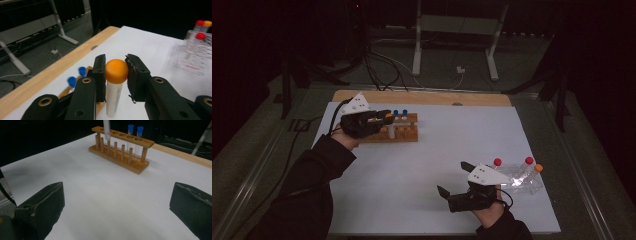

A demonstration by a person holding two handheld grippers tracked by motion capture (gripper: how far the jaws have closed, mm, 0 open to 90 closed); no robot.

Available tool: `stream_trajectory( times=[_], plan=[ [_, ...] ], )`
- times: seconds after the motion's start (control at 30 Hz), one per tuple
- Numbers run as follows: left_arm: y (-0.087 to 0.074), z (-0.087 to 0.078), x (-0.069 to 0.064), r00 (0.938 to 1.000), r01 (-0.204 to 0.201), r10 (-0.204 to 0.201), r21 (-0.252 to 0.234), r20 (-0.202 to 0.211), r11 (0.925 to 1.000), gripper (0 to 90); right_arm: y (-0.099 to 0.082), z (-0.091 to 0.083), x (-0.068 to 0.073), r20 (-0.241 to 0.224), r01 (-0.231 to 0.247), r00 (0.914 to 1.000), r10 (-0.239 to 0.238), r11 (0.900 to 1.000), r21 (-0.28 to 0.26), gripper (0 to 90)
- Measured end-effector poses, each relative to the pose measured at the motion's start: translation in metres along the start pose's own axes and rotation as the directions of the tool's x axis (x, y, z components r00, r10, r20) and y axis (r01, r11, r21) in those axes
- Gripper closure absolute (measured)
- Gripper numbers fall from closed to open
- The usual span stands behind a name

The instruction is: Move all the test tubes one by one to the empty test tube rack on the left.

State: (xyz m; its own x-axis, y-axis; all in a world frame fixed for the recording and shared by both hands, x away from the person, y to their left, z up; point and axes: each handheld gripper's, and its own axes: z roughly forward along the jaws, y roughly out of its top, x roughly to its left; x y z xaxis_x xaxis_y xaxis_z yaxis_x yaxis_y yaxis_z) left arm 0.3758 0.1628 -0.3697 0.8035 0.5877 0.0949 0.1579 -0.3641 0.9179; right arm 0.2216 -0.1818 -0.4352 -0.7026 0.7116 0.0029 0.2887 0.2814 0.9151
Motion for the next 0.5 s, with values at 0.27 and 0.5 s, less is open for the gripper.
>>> stream_trajectory(
  times=[0.27, 0.5],
  plan=[
    [0.003, 0.011, 0.025, 0.9969, 0.025, -0.025, 0.007, -0.074, 0.9997, 71.8, 0.000, -0.001, -0.002, -0.011, -0.008, 0.9999, 0.008, 1.0000, 0.001, 0.0],
    [-0.001, 0.024, 0.044, 0.9893, 0.061, -0.064, -0.025, -0.131, 0.9978, 71.8, -0.001, -0.001, -0.003, -0.014, -0.007, 0.9999, 0.008, 1.0000, 0.004, 0.0]
  ],
)
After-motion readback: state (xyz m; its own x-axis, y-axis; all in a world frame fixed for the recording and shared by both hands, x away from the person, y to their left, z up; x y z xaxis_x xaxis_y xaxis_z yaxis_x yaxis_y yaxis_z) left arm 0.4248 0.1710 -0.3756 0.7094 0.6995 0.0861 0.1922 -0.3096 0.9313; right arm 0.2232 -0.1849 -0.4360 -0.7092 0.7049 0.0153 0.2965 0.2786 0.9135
